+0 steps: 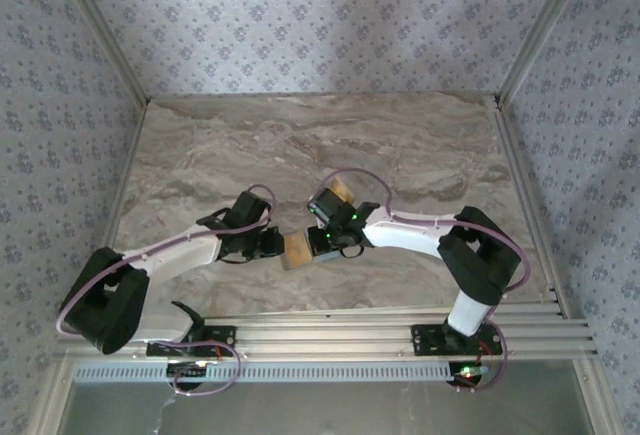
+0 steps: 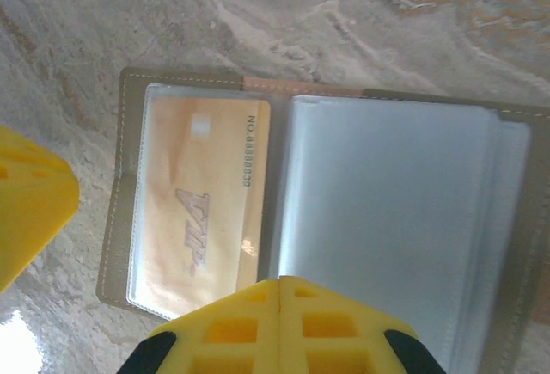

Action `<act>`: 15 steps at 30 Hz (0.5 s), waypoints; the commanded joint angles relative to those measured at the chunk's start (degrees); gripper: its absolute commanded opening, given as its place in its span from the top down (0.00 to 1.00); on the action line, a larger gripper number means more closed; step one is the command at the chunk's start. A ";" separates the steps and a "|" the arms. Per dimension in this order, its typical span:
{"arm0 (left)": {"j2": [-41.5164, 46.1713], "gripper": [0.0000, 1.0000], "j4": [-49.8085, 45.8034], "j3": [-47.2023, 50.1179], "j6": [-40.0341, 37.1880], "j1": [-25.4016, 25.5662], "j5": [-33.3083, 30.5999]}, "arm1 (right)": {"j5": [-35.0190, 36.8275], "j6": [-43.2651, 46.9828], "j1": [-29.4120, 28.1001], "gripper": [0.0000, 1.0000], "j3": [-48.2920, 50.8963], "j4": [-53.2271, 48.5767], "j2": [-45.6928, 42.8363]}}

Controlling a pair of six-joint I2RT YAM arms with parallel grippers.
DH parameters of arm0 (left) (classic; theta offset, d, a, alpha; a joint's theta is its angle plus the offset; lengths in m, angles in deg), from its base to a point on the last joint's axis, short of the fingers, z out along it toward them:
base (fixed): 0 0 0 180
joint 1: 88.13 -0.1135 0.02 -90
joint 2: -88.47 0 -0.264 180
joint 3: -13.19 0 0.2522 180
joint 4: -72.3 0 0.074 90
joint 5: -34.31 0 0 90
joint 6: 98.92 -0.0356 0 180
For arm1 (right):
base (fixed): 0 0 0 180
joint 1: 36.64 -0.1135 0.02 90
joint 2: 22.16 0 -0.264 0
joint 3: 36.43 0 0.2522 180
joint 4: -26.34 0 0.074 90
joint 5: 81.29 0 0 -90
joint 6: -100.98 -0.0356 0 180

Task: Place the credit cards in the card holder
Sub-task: Insert the credit card into the card slot.

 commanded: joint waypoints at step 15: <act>-8.28 0.98 4.32 0.84 -0.98 -0.73 1.30 | -4.23 0.57 -0.44 0.97 -2.41 2.07 5.67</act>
